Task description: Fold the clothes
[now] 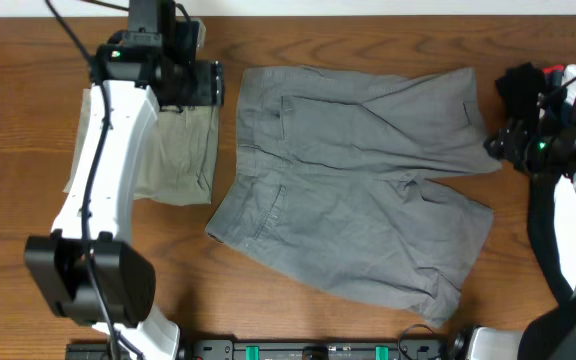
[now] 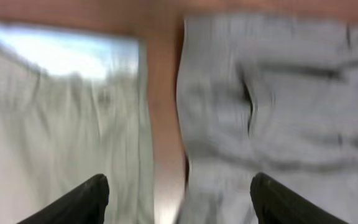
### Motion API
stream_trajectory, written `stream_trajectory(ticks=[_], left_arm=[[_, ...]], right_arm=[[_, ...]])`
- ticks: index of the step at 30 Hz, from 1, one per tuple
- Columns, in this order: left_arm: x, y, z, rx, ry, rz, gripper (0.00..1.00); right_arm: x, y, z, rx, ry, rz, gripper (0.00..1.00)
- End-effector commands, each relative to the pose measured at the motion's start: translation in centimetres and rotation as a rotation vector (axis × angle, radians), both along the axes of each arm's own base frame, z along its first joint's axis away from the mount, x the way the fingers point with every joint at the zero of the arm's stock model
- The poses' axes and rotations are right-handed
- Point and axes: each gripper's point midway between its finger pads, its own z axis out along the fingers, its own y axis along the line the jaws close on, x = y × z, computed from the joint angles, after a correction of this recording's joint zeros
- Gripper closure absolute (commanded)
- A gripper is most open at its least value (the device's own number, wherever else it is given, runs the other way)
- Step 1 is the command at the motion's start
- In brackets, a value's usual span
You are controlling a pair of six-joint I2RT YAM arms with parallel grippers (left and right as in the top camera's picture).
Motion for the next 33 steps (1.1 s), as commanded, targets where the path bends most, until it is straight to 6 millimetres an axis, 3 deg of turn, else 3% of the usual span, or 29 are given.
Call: stream_trajectory(ticks=[1, 5, 8, 17, 21, 26, 29, 31, 32, 33], left_arm=[[-2.9, 0.5, -1.0, 0.022, 0.123, 0.005, 0.25], [-7.9, 0.9, -3.8, 0.032, 0.353, 0.033, 0.26], [-11.8, 1.2, -6.4, 0.038, 0.526, 0.078, 0.33], [-19.5, 0.8, -14.2, 0.001, 0.793, 0.162, 0.41], [-20.6, 0.9, -17.3, -0.007, 0.772, 0.209, 0.4], [-19.9, 0.9, -21.1, -0.027, 0.669, 0.232, 0.39], [-20.1, 0.9, -22.1, -0.036, 0.65, 0.259, 0.4], [-20.3, 0.9, -22.2, -0.036, 0.654, 0.26, 0.53], [-20.3, 0.9, -22.2, -0.035, 0.656, 0.262, 0.69], [-20.3, 0.9, -22.2, -0.035, 0.656, 0.262, 0.78]], right_arm=[[-1.3, 0.8, 0.5, 0.019, 0.023, 0.018, 0.29], [-3.1, 1.4, -0.1, 0.047, 0.1, 0.019, 0.28], [-3.8, 1.7, -0.3, 0.051, 0.126, 0.038, 0.28], [-4.7, 2.0, -0.5, 0.058, 0.16, 0.056, 0.26], [-5.0, 2.0, -0.6, 0.059, 0.173, 0.059, 0.26], [-5.6, 2.6, -1.1, 0.073, 0.201, 0.068, 0.24], [-6.1, 3.3, -1.5, 0.081, 0.226, 0.087, 0.23], [-6.5, 3.7, -1.8, 0.085, 0.244, 0.099, 0.22], [-6.6, 3.9, -2.0, 0.086, 0.251, 0.103, 0.22], [-6.7, 4.0, -2.2, 0.087, 0.257, 0.104, 0.22]])
